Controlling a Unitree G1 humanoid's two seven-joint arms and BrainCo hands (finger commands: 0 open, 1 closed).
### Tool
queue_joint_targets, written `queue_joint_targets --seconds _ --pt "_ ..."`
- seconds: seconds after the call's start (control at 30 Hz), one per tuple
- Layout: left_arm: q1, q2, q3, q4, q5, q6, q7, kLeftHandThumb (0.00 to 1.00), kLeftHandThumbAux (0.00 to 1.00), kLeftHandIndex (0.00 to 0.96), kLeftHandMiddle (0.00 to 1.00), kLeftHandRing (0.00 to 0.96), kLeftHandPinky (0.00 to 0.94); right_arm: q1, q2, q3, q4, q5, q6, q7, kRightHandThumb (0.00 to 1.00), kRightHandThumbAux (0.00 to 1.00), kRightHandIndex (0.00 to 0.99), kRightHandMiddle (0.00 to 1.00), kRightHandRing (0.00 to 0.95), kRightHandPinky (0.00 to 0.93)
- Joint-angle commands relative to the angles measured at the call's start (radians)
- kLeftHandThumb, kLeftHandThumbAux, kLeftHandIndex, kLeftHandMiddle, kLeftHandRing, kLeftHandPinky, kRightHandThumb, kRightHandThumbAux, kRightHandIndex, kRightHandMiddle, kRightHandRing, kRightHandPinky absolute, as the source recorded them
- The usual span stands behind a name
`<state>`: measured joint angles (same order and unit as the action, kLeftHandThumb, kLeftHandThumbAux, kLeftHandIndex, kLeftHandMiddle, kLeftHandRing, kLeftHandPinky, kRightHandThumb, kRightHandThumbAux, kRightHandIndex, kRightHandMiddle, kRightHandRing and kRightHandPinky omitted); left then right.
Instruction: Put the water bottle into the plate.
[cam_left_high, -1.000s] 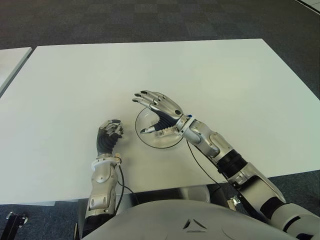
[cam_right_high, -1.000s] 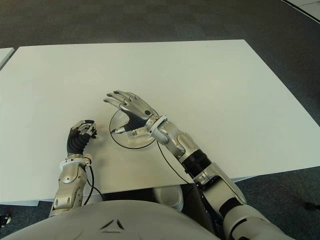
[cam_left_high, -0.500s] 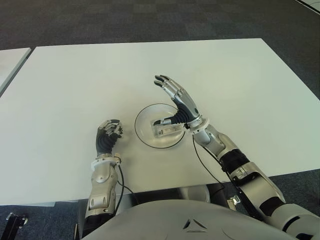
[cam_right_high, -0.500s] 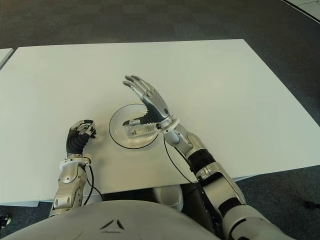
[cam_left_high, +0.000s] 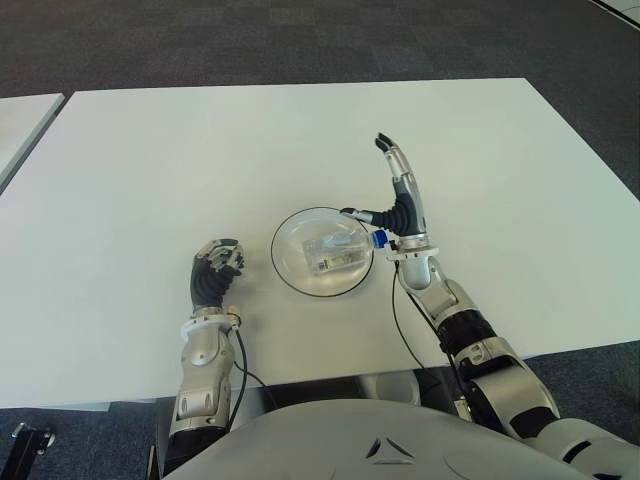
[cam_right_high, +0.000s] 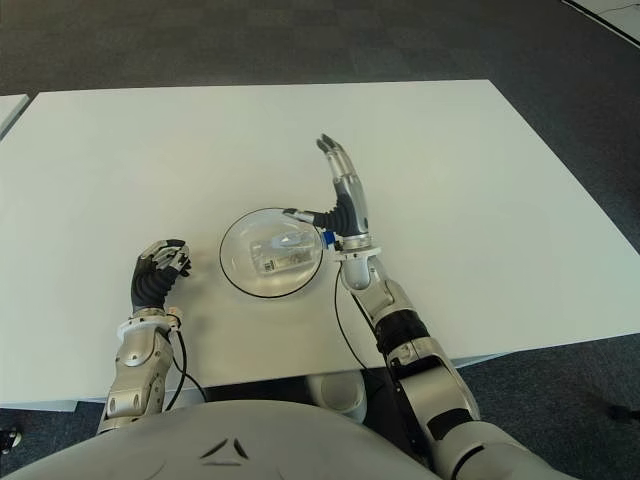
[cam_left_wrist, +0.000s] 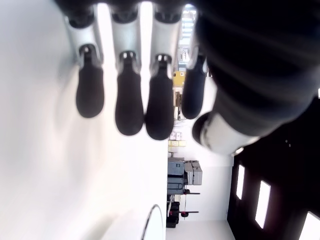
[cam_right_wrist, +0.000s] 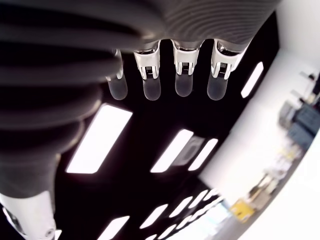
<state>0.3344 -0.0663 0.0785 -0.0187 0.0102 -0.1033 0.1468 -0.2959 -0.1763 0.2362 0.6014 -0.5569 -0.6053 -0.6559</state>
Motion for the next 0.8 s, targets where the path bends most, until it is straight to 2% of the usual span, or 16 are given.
queue_joint_targets --seconds 0.03,0.17,0.3,0.4,0.57,0.67,0.8 --pt "0.003 0.0 0.0 0.008 0.002 0.017 -0.003 0.707 0.715 0.435 0.647 0.635 0.62 0.009 0.059 -0.047 0.091 0.035 0.048 -0.08 0.005 0.816 0.0 0.0 0.0 0.036" --pt "0.002 0.003 -0.001 0.01 0.001 0.014 -0.005 0.706 0.714 0.435 0.645 0.632 0.618 -0.003 0.081 -0.075 0.161 0.059 0.03 -0.134 0.019 0.9 0.0 0.003 0.014 0.093" --pt "0.0 0.008 -0.005 0.01 0.005 0.012 -0.007 0.706 0.714 0.435 0.647 0.634 0.624 -0.011 0.092 -0.093 0.208 0.084 -0.003 -0.152 0.042 0.927 0.0 0.021 0.039 0.127" --pt "-0.001 0.01 -0.007 0.007 0.001 0.018 -0.01 0.707 0.714 0.435 0.647 0.636 0.624 -0.016 0.104 -0.114 0.252 0.116 -0.043 -0.152 0.103 0.955 0.041 0.067 0.087 0.179" --pt "0.001 0.011 -0.006 0.004 -0.004 0.022 -0.01 0.707 0.714 0.435 0.645 0.635 0.623 -0.031 0.125 -0.156 0.35 0.189 -0.116 -0.121 0.195 0.987 0.111 0.132 0.158 0.259" --pt "0.001 0.009 -0.006 0.0 -0.005 0.029 -0.009 0.707 0.714 0.434 0.644 0.634 0.623 -0.033 0.139 -0.182 0.394 0.242 -0.172 -0.083 0.281 0.995 0.152 0.167 0.19 0.285" --pt "0.001 0.007 -0.006 -0.004 -0.012 0.031 -0.012 0.707 0.715 0.434 0.643 0.633 0.623 -0.032 0.151 -0.208 0.431 0.293 -0.221 -0.033 0.346 0.997 0.189 0.199 0.219 0.313"
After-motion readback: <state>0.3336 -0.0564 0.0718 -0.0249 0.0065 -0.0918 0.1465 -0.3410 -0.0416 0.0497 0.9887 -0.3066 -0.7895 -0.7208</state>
